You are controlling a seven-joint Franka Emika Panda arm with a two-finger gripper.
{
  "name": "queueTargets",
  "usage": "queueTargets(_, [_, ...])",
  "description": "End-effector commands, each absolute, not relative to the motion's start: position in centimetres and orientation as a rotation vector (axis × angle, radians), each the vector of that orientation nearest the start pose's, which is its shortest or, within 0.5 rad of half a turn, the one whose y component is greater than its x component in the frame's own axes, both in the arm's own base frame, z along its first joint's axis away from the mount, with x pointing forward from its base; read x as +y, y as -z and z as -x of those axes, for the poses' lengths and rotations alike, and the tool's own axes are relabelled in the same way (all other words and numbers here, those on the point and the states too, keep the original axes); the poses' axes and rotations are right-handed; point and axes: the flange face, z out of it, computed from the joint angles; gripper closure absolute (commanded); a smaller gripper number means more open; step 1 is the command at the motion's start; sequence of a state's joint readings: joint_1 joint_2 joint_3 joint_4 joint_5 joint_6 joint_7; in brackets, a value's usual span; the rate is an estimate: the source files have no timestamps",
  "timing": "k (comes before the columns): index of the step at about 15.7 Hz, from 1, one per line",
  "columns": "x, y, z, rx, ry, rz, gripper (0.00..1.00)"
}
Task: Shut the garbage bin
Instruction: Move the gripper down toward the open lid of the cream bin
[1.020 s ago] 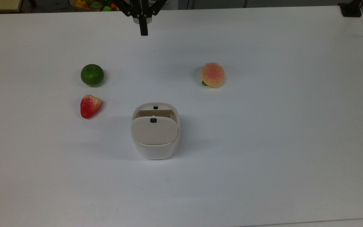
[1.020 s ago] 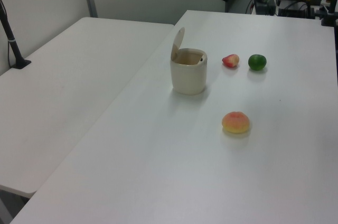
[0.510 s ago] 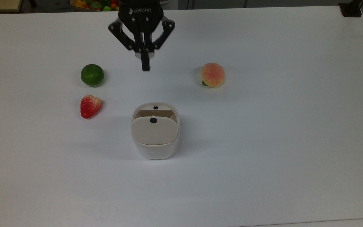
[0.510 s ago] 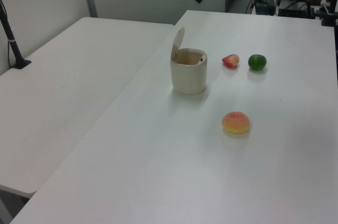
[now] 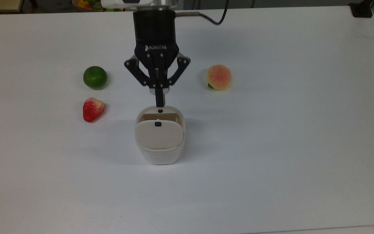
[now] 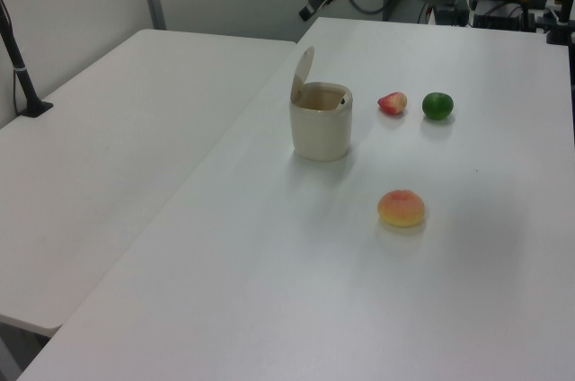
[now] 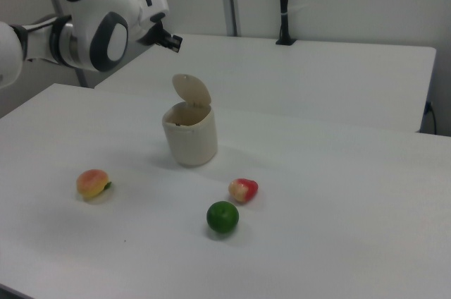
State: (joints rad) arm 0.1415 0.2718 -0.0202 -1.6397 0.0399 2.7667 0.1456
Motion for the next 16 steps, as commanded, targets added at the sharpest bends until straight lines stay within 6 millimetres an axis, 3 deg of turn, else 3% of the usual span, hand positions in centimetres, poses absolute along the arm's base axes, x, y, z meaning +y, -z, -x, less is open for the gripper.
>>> queueTargets(1, [9.1, -53.3, -70.1, 0.085, 1.274, 2.718, 1.00])
queueTargets(5, [9.1, -51.0, -70.9, 0.072, 1.294, 2.721, 1.00])
queueTargets(16, [8.3, -48.7, -70.5, 0.058, 1.234, 2.780, 1.00])
